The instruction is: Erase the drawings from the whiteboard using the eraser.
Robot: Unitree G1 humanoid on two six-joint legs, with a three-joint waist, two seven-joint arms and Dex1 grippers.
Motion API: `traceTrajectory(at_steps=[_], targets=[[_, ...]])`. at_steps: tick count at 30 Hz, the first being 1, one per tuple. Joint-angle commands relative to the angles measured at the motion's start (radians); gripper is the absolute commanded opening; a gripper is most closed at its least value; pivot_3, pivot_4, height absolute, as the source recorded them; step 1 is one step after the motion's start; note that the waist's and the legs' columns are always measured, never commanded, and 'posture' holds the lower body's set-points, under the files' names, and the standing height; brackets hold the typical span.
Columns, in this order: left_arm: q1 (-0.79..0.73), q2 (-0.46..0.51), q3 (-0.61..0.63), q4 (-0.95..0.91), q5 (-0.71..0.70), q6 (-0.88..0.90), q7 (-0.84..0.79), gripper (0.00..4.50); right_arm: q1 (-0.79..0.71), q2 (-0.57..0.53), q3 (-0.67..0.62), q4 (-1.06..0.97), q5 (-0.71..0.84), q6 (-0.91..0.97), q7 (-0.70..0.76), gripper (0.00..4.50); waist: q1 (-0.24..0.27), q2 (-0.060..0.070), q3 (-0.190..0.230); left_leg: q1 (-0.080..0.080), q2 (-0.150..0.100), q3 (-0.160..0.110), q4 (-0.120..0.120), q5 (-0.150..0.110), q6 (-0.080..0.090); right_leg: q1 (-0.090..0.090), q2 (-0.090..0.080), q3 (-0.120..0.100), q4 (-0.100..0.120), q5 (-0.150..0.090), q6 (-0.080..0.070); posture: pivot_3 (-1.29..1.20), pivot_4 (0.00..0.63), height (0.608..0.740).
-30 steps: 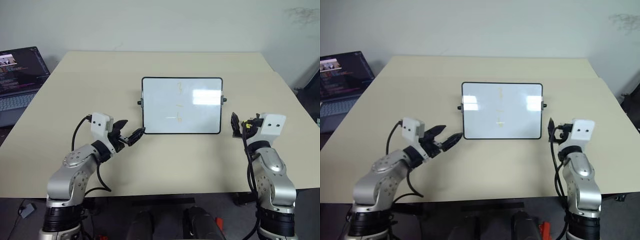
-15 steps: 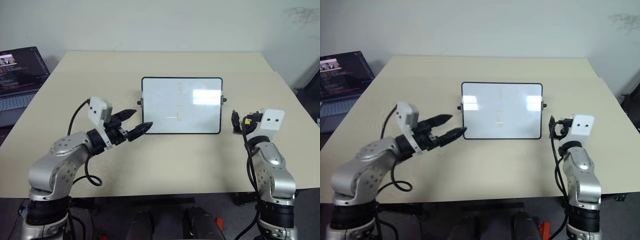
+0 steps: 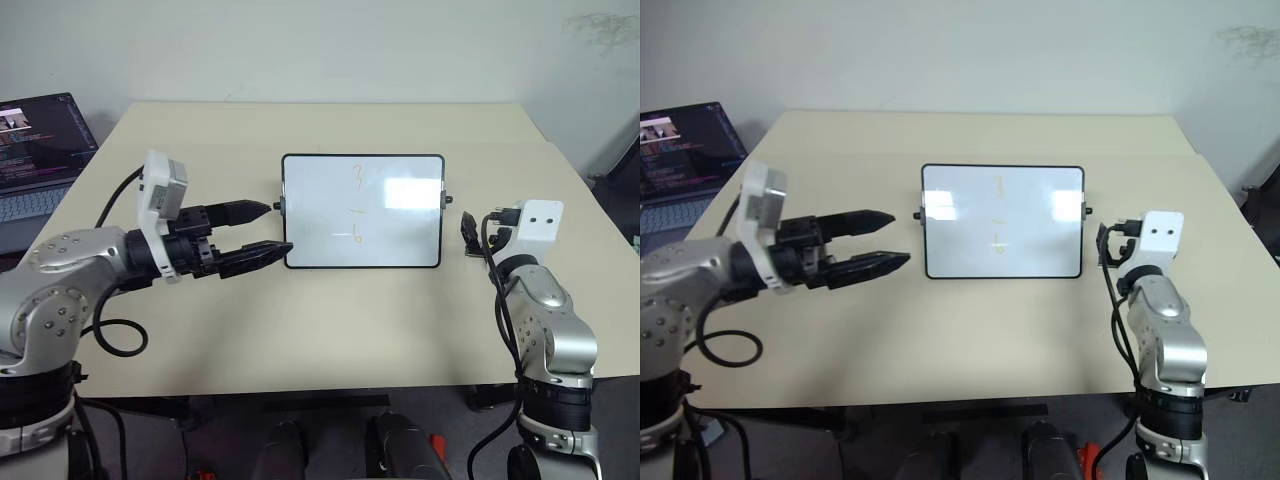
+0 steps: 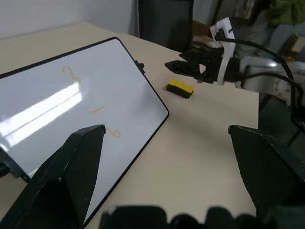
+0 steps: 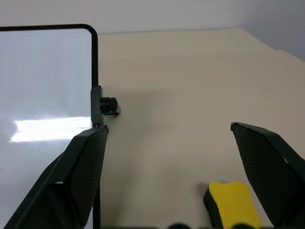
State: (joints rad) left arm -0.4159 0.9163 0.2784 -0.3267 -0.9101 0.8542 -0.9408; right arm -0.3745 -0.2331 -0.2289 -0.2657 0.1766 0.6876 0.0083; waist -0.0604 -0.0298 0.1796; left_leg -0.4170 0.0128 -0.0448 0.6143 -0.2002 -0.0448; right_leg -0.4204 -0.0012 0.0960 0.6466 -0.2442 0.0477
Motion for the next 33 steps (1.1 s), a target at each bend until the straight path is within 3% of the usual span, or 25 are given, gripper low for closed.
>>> traceTrajectory(at_steps=[1,18,33], targets=[[-0.029,0.029,0.002,0.010,-0.012,-0.016,-0.074,4.50,-0.035,-0.027,0.000,0.036,-0.032,0.037,-0.025,4.47,0.000,0.000,0.000,0.000,0.000,0.000,0.000,0.000,0.000,0.000,0.000,0.000,0.000,0.000,0.000,0.00,0.150,0.740],[-0.062,0.051,-0.039,0.042,0.024,-0.037,-0.199,4.50,-0.101,-0.125,-0.091,0.171,-0.005,0.234,0.014,4.47,0.000,0.000,0.000,0.000,0.000,0.001,0.000,0.000,0.000,0.000,0.000,0.000,0.001,0.002,0.003,0.00,0.150,0.740],[-0.065,0.033,-0.048,0.054,0.040,-0.051,-0.196,4.50,-0.124,-0.215,-0.068,0.336,-0.002,0.169,0.117,4.47,-0.001,0.000,0.000,0.000,0.000,0.001,0.000,0.000,0.000,0.000,0.001,0.000,0.001,0.003,0.005,0.00,0.150,0.740]])
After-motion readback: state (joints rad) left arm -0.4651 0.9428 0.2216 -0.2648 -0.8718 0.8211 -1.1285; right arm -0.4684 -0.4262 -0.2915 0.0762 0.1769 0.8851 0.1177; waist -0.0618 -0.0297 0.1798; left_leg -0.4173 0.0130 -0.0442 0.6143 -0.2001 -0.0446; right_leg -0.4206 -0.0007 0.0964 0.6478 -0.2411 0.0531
